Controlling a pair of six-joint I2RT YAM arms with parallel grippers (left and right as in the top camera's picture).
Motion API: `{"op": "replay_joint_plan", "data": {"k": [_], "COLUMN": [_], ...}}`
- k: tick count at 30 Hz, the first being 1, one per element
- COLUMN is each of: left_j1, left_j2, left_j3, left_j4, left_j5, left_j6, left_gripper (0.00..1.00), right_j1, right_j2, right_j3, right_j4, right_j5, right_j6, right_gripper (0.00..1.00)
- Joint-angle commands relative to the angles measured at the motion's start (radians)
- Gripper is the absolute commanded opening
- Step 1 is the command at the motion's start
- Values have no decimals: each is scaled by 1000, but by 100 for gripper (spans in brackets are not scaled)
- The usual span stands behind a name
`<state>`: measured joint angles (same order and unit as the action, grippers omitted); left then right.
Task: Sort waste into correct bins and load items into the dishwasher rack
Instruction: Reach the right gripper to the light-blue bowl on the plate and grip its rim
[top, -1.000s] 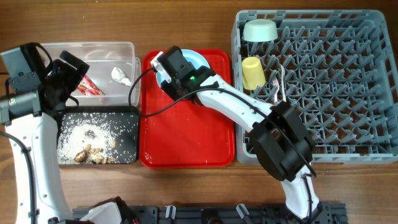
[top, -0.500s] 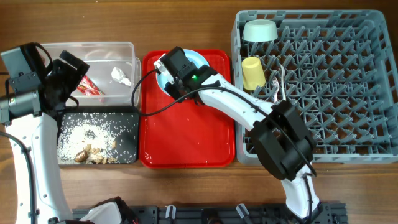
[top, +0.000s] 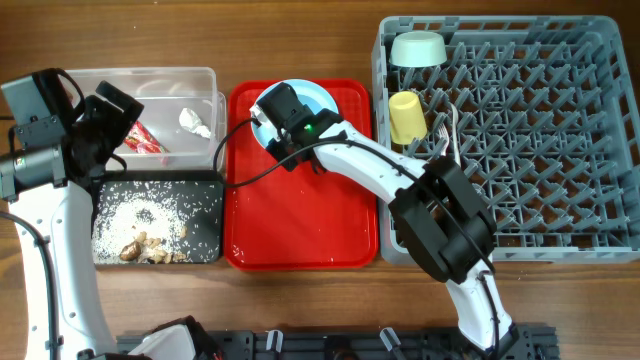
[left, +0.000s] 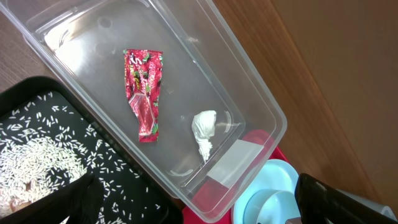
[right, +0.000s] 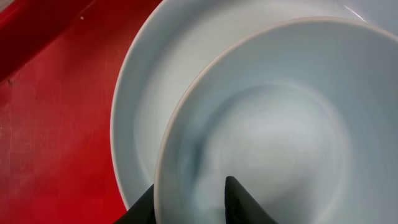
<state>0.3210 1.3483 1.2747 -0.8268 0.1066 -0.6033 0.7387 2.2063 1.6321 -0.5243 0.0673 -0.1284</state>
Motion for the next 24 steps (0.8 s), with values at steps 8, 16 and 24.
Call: {"op": "replay_joint_plan", "data": {"k": [8,16,24], "left_j1": [5,5,5], "left_j2": [-6,-6,-6], "left_j3": [8,8,8], "left_j4": [2,2,2], "left_j5": [5,5,5], "left_j6": [16,17,17], "left_gripper": [100,100,100], "right_j1": [-9,-11,-28], "right_j2": [-135,-115,-89], "right_j3": [-14,-121,-170], "right_j4": [-11,106,178], "right_j5": [-17,-46,-46], "right_j6": [23,20,20], "right_gripper": [16,28,28]}}
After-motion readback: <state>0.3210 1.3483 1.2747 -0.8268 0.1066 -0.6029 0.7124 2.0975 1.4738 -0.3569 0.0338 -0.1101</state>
